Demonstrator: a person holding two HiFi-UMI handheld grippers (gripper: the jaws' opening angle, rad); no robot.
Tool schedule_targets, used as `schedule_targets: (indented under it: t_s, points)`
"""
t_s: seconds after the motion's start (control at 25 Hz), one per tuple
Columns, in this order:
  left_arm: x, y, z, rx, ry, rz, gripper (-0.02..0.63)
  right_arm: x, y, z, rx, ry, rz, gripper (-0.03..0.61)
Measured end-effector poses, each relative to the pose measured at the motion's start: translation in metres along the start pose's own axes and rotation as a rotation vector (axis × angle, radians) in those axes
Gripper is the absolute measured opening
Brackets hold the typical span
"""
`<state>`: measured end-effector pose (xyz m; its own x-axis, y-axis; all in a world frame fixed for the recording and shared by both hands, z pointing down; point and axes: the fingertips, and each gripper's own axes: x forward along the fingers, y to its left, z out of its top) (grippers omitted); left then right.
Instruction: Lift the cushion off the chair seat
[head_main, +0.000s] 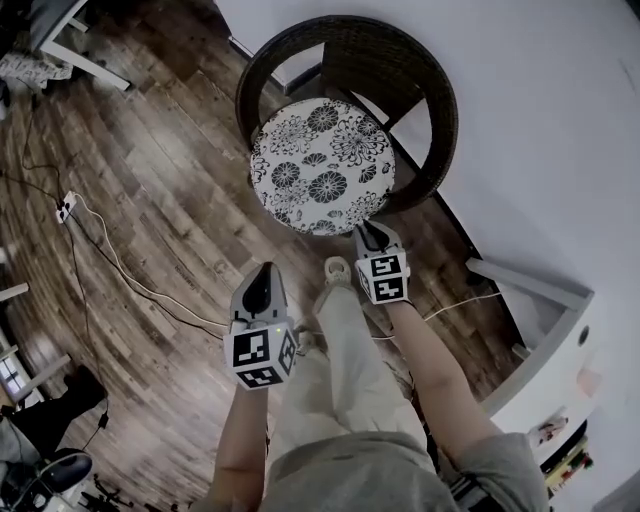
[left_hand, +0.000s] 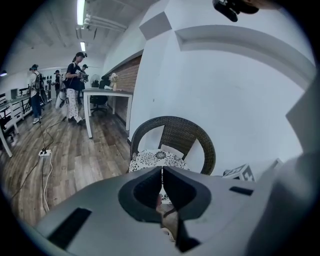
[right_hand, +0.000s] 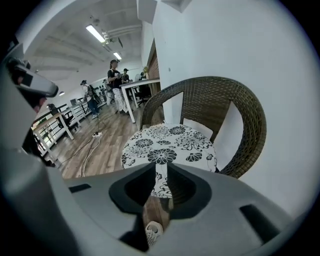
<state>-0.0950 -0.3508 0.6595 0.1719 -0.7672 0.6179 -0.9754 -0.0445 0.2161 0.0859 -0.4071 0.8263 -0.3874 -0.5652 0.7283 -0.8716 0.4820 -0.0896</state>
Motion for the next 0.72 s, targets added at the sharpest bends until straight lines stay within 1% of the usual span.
schedule_targets:
  t_s: [0.16,0.32,0.44,0.56,0.72]
  points:
    - [0.020,0.003,-0.012,0.002,0.023,-0.007,0.009,0.031,-0.006,-0.029,-0.008,0.059,0.009,0.095]
    - [0.034,0.006,-0.023,-0.004,0.048,-0.009,0.009,0.056,-0.011,-0.057,-0.011,0.116,0.014,0.143]
    - [0.044,0.008,-0.032,-0.009,0.063,-0.010,0.009,0.069,-0.012,-0.070,-0.001,0.152,0.019,0.166]
    - [0.051,0.009,-0.038,-0.015,0.073,-0.010,0.009,0.081,-0.014,-0.081,0.007,0.174,0.023,0.207]
    - [0.057,0.010,-0.045,-0.013,0.086,-0.014,0.009,0.094,-0.015,-0.091,-0.003,0.206,0.029,0.232]
